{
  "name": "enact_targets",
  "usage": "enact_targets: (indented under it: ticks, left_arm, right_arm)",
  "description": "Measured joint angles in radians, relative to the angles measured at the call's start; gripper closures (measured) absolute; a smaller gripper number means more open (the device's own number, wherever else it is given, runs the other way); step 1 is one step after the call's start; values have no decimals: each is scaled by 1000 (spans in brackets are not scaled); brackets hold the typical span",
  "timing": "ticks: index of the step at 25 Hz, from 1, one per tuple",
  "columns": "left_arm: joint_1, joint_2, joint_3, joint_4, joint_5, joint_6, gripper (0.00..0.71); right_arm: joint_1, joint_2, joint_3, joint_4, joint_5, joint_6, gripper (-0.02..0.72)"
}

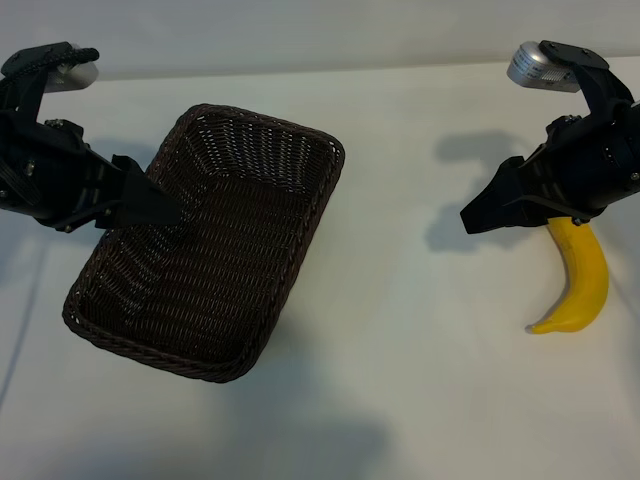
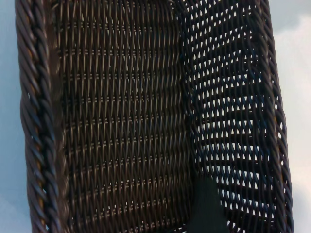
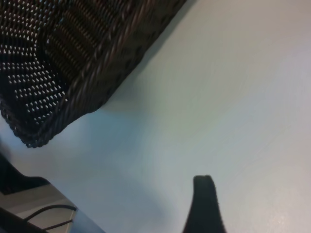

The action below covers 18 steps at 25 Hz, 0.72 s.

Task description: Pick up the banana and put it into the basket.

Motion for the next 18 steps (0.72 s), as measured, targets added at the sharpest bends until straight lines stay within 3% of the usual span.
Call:
enact_targets:
  ticks: [18]
  left_arm:
    - [0,0,0,0,-11,1,172]
  right_arm:
    - [0,0,0,0,-1,-3,167]
